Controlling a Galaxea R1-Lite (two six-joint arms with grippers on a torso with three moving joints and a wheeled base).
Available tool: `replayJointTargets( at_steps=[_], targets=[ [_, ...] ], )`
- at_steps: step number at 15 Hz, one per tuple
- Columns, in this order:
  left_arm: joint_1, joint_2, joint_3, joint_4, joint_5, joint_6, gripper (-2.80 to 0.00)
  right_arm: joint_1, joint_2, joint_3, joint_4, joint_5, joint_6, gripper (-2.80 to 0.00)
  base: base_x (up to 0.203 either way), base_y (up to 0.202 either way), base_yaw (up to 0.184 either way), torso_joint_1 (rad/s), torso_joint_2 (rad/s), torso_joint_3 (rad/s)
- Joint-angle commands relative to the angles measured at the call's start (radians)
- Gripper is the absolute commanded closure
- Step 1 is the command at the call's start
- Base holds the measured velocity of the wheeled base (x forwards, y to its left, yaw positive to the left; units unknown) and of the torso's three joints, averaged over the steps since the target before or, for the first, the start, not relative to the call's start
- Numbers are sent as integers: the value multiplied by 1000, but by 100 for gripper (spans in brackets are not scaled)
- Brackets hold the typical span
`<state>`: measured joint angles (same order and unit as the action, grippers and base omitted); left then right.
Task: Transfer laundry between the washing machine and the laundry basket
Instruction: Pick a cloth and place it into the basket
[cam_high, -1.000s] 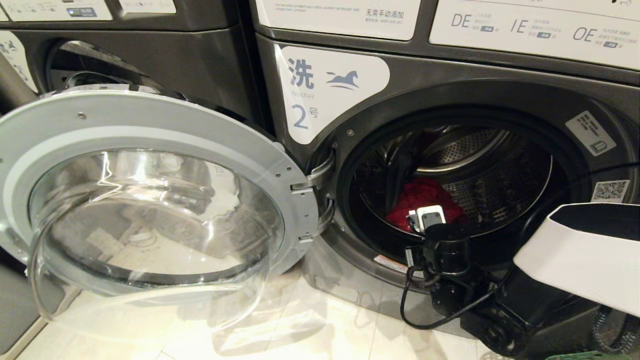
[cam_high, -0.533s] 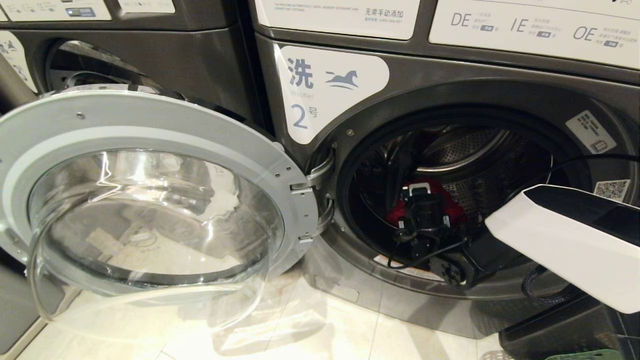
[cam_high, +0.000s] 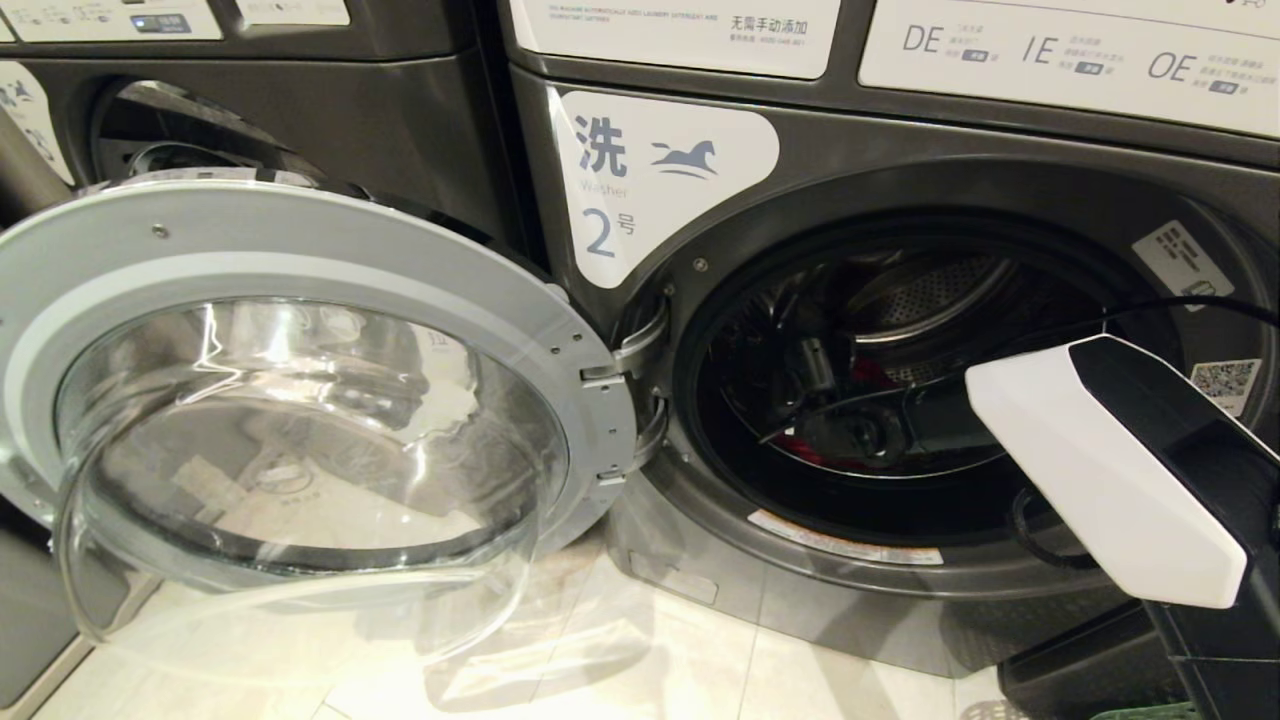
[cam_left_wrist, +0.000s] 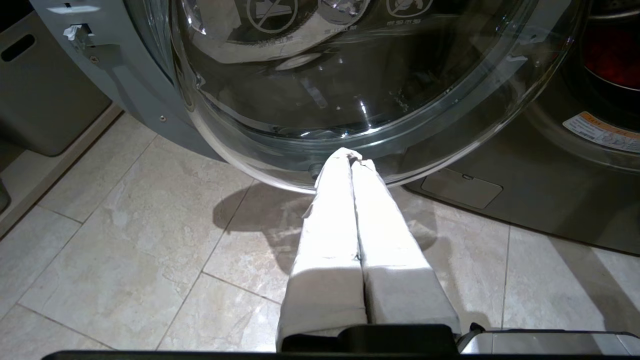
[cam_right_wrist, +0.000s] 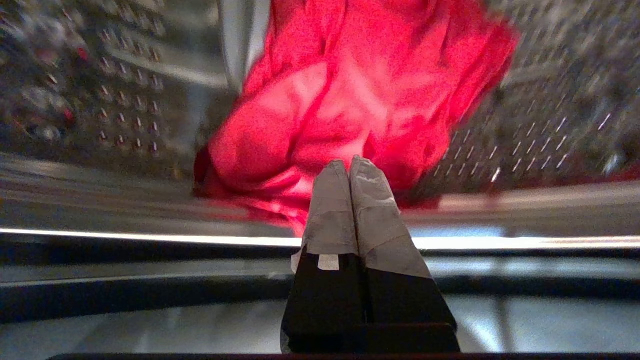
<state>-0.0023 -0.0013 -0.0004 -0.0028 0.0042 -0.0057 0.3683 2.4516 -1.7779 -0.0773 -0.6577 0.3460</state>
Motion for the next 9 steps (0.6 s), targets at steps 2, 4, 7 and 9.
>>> replayJointTargets(
  at_steps=[2, 4, 7, 9],
  targets=[
    [1, 1, 0, 0, 0, 0, 0, -1, 66, -142, 198, 4, 91, 0, 0, 0, 0, 0, 0, 0],
    [1, 1, 0, 0, 0, 0, 0, -6, 79, -178, 272, 36, 148, 0, 0, 0, 0, 0, 0, 0],
    [1, 1, 0, 0, 0, 0, 0, -26, 83, -178, 269, 41, 166, 0, 0, 0, 0, 0, 0, 0],
    [1, 1, 0, 0, 0, 0, 0, -28, 83, -178, 245, 54, 184, -280, 0, 0, 0, 0, 0, 0]
  ],
)
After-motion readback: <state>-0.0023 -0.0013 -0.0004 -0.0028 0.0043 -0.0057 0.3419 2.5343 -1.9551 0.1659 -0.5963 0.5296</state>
